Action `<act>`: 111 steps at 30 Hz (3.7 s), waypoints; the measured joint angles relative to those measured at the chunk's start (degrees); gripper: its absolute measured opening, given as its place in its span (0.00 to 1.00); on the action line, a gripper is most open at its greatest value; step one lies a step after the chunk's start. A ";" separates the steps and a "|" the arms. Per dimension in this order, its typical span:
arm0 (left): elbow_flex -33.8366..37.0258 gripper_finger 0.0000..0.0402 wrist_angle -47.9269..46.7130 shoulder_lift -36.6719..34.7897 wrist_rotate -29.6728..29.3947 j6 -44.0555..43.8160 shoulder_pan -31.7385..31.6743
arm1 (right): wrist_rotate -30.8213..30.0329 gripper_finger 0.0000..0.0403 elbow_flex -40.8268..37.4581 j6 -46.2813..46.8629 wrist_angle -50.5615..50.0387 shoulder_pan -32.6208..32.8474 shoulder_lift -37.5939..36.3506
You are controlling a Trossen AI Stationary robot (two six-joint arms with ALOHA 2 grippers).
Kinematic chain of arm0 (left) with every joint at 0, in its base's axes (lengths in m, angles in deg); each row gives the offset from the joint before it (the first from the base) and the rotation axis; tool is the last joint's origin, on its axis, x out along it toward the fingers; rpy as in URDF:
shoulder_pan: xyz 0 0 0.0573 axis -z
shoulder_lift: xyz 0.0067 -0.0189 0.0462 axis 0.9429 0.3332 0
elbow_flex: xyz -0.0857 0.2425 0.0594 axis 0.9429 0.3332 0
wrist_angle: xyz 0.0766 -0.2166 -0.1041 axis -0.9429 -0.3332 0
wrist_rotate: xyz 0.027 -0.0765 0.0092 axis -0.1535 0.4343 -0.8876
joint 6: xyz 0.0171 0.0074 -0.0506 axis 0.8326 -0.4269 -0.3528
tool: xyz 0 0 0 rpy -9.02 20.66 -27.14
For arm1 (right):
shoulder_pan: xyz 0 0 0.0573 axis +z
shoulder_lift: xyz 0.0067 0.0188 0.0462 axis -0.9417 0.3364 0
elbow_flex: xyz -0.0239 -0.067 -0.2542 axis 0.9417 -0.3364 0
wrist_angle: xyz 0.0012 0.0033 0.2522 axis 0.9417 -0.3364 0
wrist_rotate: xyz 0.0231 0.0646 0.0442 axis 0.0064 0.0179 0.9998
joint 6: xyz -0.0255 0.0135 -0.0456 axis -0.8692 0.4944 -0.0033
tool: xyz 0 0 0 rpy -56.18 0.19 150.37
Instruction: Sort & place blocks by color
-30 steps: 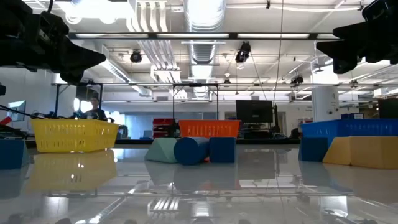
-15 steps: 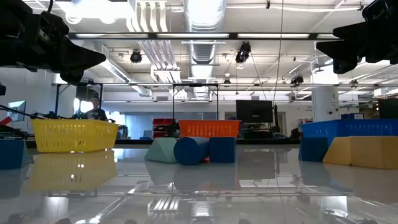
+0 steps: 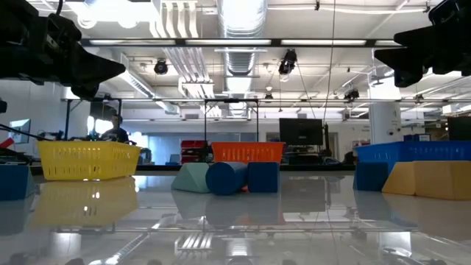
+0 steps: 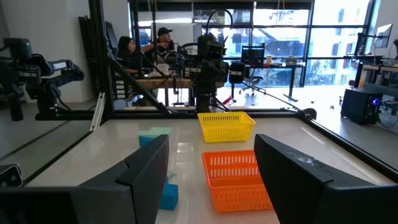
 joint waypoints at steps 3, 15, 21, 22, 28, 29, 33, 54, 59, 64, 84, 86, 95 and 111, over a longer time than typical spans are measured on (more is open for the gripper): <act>0.01 0.03 0.01 0.00 -0.01 0.00 0.02 | 0.00 0.57 -0.01 0.00 0.00 -0.01 0.01; 0.00 0.03 0.01 0.00 -0.01 0.01 0.01 | 0.00 0.57 0.00 -0.01 0.00 -0.01 0.01; 0.00 0.03 0.01 -0.02 0.00 0.01 0.00 | 0.00 0.57 0.01 0.00 0.00 -0.01 0.01; 0.00 0.03 0.01 0.00 -0.01 0.01 0.01 | 0.00 0.57 0.01 -0.02 0.00 -0.01 0.01; 0.01 0.03 0.00 0.00 0.00 0.06 0.00 | -0.02 0.57 0.00 0.00 1.10 -0.01 0.01; 0.00 0.03 0.01 0.00 -0.02 0.53 0.01 | -0.02 0.57 0.01 0.04 1.98 -0.01 0.01; 0.00 0.03 0.80 0.00 -0.02 4.16 0.00 | 0.07 0.57 0.00 6.07 3.39 0.01 -0.01; 0.02 0.03 12.25 0.02 -0.01 -6.07 0.00 | -3.46 0.57 0.00 14.60 7.28 -0.01 0.01; 0.02 0.03 14.94 0.24 0.00 -10.31 0.00 | -7.03 0.57 -0.01 14.53 11.61 -0.04 0.04; 0.02 0.03 22.90 0.22 -0.02 -12.79 0.02 | -7.07 0.57 -0.01 12.90 14.79 -0.04 0.54; 1.42 0.03 25.69 8.00 -0.05 -15.65 0.08 | -26.90 0.57 -0.01 3.83 17.79 -0.12 2.59; 1.35 0.03 29.73 8.86 -1.51 -13.98 0.06 | -29.52 0.57 -0.01 2.78 20.34 -0.15 2.59; 0.81 0.03 41.32 9.21 0.17 -6.01 0.10 | -30.61 0.57 -0.01 -2.31 25.87 -0.15 2.93; 1.47 0.03 39.49 13.84 0.19 -7.59 0.06 | -23.38 0.57 7.30 -4.20 24.28 -0.12 14.26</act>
